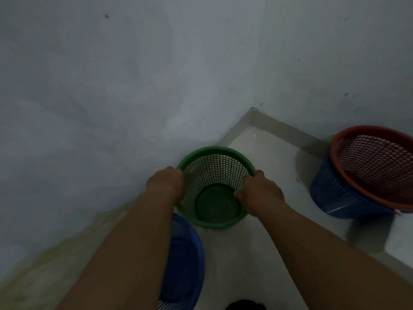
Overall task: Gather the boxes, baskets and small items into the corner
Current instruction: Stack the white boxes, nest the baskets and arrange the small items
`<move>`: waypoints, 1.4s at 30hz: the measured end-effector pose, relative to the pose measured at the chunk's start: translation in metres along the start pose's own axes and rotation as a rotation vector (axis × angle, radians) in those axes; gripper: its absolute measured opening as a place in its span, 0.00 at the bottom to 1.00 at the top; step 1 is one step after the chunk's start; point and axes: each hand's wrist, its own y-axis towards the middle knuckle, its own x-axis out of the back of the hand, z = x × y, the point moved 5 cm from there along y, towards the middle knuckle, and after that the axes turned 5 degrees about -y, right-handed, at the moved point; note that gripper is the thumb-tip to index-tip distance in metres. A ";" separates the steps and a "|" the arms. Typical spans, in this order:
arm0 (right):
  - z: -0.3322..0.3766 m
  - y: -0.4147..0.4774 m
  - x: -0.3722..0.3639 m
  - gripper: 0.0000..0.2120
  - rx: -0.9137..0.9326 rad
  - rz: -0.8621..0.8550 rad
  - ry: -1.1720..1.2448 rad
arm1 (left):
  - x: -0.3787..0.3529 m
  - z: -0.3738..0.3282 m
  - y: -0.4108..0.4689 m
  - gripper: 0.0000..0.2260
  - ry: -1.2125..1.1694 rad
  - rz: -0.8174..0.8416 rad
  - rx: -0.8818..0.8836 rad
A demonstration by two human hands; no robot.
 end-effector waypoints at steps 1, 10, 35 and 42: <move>0.001 0.003 -0.008 0.24 -0.036 -0.016 0.089 | -0.011 0.005 0.001 0.20 -0.014 0.035 0.005; -0.009 -0.003 -0.022 0.14 0.032 -0.182 0.071 | -0.017 -0.010 0.013 0.25 -0.152 -0.034 -0.042; -0.219 -0.115 0.315 0.19 -0.328 -0.843 -0.095 | 0.254 -0.290 -0.082 0.23 -0.448 -0.624 -0.683; -0.290 -0.132 0.273 0.20 -0.484 -0.728 -0.074 | 0.208 -0.356 -0.092 0.22 -0.409 -0.477 -0.790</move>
